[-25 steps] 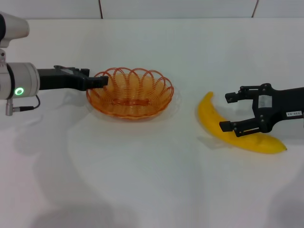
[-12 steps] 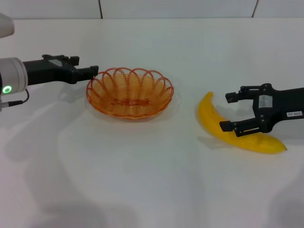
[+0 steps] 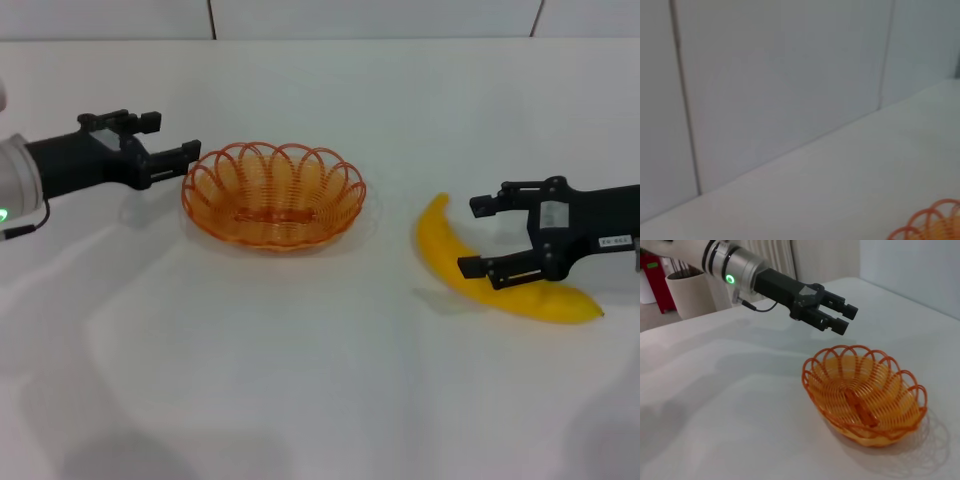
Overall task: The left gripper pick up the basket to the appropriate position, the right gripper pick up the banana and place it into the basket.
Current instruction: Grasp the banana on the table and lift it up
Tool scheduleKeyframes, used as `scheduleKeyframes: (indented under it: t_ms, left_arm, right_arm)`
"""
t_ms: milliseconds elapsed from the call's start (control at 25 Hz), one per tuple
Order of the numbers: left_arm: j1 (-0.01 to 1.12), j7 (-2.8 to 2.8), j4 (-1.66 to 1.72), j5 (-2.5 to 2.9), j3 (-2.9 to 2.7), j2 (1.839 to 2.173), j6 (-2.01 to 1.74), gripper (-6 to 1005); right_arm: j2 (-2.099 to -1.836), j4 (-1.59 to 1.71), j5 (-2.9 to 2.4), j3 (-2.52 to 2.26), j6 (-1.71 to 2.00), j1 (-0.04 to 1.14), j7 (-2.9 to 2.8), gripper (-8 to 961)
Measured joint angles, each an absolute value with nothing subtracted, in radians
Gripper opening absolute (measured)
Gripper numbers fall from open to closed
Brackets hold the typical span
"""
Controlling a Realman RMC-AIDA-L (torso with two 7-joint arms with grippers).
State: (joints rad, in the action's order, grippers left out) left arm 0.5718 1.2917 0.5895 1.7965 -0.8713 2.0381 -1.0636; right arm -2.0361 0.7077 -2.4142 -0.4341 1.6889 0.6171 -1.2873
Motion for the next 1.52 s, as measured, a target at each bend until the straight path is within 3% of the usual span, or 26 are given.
scheduleKeyframes:
  t_ms: [680,1520]
  left_arm:
    - [0.398,0.984,0.573,1.630,-0.872,2.029,-1.333,711]
    - [0.336,0.958,0.526,1.635,-0.862,2.028,-1.342,712]
  right_arm:
    - [-2.041,0.665,-2.397,-0.435,1.661,0.618,-1.225,889]
    - [-2.048,0.702,-2.374,-0.437,1.584,0.618,-1.263,881]
